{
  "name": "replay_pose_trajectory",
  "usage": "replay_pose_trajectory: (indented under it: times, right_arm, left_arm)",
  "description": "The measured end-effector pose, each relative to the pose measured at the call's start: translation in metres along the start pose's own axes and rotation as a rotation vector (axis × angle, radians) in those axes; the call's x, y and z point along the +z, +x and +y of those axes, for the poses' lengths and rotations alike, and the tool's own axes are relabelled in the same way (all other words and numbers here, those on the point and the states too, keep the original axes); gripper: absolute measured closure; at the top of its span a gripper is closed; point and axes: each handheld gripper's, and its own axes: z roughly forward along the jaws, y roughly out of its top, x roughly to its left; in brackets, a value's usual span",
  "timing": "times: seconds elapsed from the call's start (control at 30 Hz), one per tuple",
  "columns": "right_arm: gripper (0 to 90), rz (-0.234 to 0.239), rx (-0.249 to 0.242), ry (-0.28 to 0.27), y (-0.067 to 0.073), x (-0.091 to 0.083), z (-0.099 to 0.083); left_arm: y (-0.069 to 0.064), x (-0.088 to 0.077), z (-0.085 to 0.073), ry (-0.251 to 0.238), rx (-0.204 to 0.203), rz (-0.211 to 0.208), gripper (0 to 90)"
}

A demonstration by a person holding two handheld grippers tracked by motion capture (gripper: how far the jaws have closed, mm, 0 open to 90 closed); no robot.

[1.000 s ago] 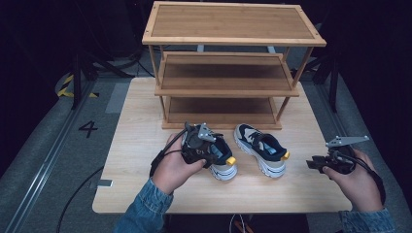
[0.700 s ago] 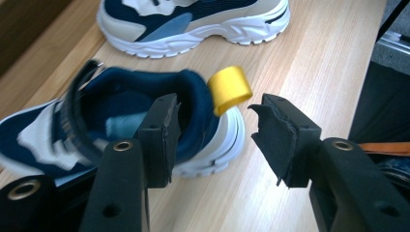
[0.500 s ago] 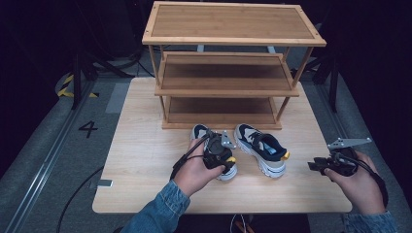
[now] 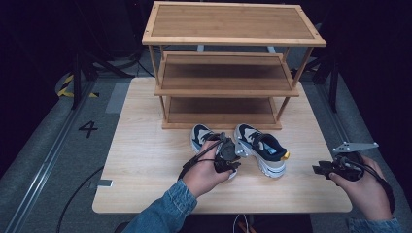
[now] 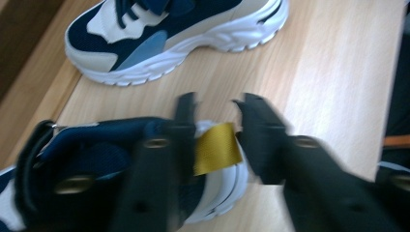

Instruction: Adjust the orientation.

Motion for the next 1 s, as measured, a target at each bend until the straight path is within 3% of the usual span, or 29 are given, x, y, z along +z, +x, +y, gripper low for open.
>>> replay_pose_trajectory:
  times: [0.07,0.1,0.2,0.4,0.6,0.77,0.9,1.0]
  right_arm:
    - [66.0,-0.004,-0.004,0.0,-0.001,0.0,0.0]
    - [66.1,-0.001,-0.005,0.001,-0.001,0.0,0.0]
    - [66.1,0.001,-0.008,0.004,0.0,0.002,0.002]
    - [66.1,0.014,-0.027,-0.001,0.003,0.005,0.01]
    - [65.9,0.038,-0.062,-0.008,0.007,0.013,0.026]
    - [65.7,0.059,-0.094,-0.009,0.012,0.022,0.039]
    - [65.6,0.07,-0.11,-0.011,0.015,0.026,0.046]
    - [65.5,0.078,-0.12,-0.007,0.018,0.03,0.05]
  left_arm:
    - [0.001,-0.003,-0.001,0.002,0.0,0.01,88.3]
    - [0.001,-0.004,-0.002,0.005,-0.002,0.007,88.8]
    - [0.001,-0.007,-0.003,-0.002,-0.011,0.014,89.3]
    - [0.002,-0.02,-0.013,0.012,-0.034,-0.014,89.4]
    - [0.004,-0.044,-0.034,0.02,-0.087,-0.037,89.3]
    - [0.006,-0.06,-0.052,0.068,-0.12,-0.032,89.3]
    - [0.006,-0.063,-0.062,0.081,-0.144,-0.033,89.2]
    - [0.004,-0.06,-0.064,0.096,-0.154,-0.058,88.3]
